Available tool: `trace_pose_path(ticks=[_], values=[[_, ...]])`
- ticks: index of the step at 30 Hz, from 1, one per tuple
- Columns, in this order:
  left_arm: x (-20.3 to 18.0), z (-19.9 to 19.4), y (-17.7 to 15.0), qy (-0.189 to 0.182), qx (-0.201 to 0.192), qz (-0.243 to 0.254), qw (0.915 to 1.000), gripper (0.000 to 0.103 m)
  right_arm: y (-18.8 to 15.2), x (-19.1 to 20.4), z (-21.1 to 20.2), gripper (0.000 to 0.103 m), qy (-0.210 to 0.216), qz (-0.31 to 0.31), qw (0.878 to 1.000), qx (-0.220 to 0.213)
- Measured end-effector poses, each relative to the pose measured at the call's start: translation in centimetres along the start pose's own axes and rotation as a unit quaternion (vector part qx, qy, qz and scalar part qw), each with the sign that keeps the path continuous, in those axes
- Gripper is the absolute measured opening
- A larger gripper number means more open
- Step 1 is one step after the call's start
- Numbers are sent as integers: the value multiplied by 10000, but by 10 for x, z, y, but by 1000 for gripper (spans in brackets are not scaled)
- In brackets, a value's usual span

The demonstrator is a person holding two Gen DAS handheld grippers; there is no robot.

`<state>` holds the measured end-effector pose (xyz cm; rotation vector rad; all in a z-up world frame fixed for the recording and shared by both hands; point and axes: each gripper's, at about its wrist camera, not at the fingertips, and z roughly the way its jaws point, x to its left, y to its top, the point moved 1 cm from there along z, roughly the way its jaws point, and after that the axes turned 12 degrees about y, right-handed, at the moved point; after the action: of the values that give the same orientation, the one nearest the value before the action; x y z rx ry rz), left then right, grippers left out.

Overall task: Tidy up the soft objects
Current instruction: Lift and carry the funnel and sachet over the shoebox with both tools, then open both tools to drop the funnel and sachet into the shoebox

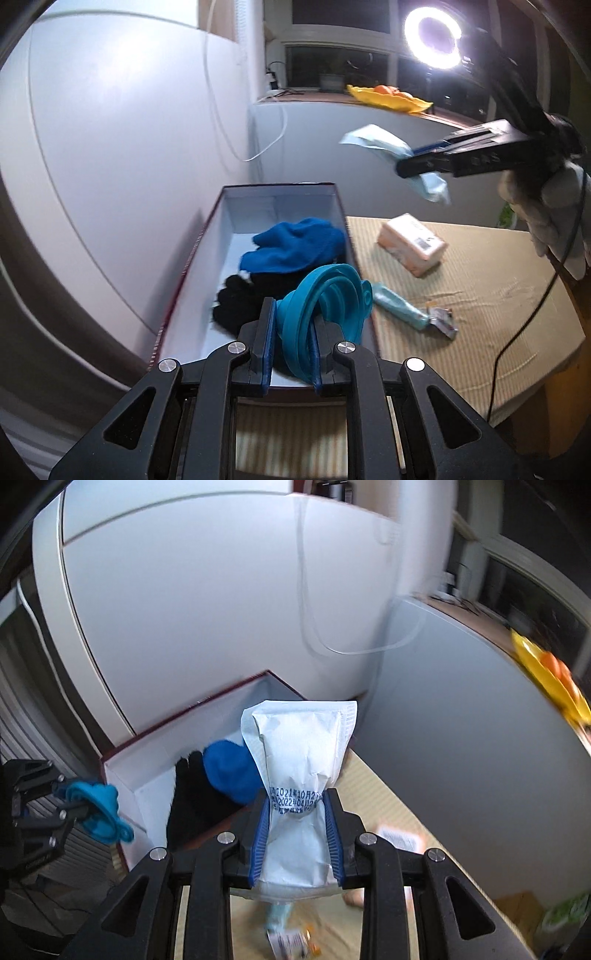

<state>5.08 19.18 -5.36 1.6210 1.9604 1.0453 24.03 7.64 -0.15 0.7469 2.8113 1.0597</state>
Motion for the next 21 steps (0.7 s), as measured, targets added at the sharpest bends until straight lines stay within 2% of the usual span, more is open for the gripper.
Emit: trace_pose_path(ticks=[3,10,19,21], values=[[8,5,-1,115,-18,-8,9999,14,17,9,22,26,-59,-187,9997,115],[16,20,1,117,75,-22,9999,14,50,16,69,26,5,-353,9989,293],[17,41,5,101,199,-41,9997,14,67,14,114,28,8,-414,9978,509],[17,43,5,119,204,-31,9997,14,68,15,120,31,87,-402,9977,541]])
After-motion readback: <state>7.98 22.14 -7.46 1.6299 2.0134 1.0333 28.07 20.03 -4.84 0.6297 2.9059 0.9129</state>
